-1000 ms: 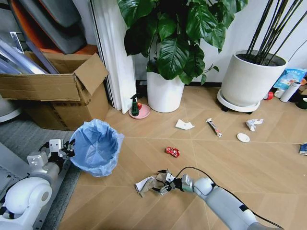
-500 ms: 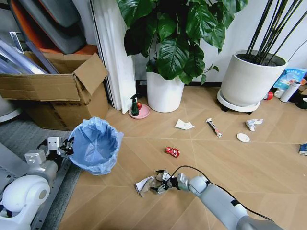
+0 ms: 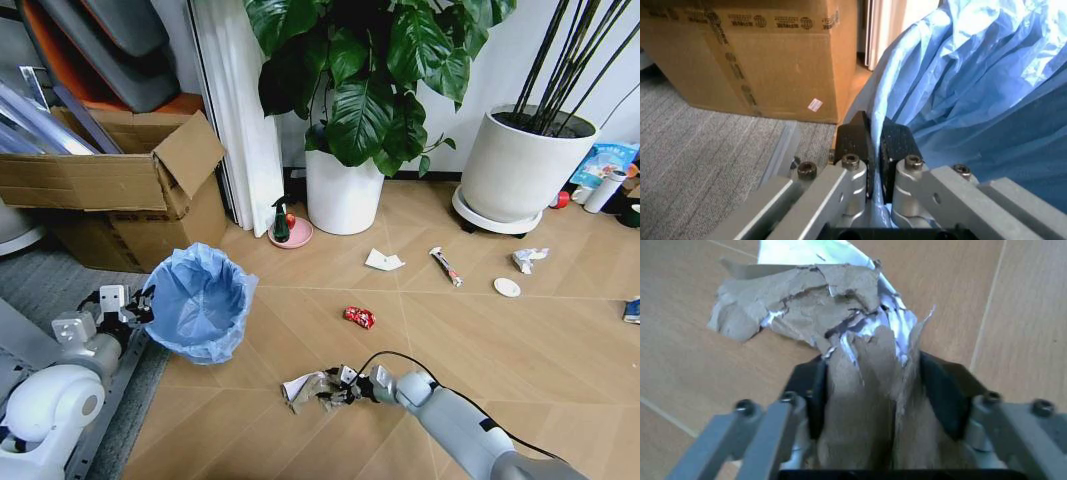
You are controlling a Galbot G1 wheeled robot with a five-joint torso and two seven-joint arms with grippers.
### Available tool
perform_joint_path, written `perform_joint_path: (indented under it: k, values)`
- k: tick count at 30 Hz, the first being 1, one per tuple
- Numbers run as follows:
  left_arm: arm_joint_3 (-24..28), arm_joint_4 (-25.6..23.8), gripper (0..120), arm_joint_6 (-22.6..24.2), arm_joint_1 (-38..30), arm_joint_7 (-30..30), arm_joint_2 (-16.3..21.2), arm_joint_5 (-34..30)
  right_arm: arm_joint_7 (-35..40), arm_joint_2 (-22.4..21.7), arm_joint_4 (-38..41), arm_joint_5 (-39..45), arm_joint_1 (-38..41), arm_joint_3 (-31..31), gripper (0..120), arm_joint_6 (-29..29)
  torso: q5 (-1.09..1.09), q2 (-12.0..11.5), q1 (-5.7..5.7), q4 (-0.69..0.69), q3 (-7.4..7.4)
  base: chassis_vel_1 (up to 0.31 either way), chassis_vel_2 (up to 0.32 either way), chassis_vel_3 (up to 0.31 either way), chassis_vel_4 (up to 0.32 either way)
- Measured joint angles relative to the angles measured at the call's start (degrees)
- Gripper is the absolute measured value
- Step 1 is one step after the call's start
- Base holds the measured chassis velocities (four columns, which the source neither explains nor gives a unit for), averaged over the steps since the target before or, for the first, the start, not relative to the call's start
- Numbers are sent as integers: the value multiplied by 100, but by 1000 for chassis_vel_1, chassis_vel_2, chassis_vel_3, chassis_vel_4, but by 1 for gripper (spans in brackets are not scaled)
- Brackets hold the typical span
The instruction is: Pick up the trash bin and place the garbage on the floor into it.
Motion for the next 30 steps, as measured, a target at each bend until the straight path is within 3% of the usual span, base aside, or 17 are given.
perform_joint_path:
  k: [12,23,30]
  values:
    - [12,31,0,-6,2,8,-30,-36,-81,-6,-15,89,-55,31,1,-63,0,0,0,0,0,0,0,0,0]
    - [26,3,0,-6,47,21,45,-74,-78,26,148,292,-189,358,0,-71,0,0,0,0,0,0,0,0,0]
    - [389,174,0,-37,21,85,417,-90,-70,-106,1113,693,-305,1172,0,84,2,0,0,2,0,0,0,0,0]
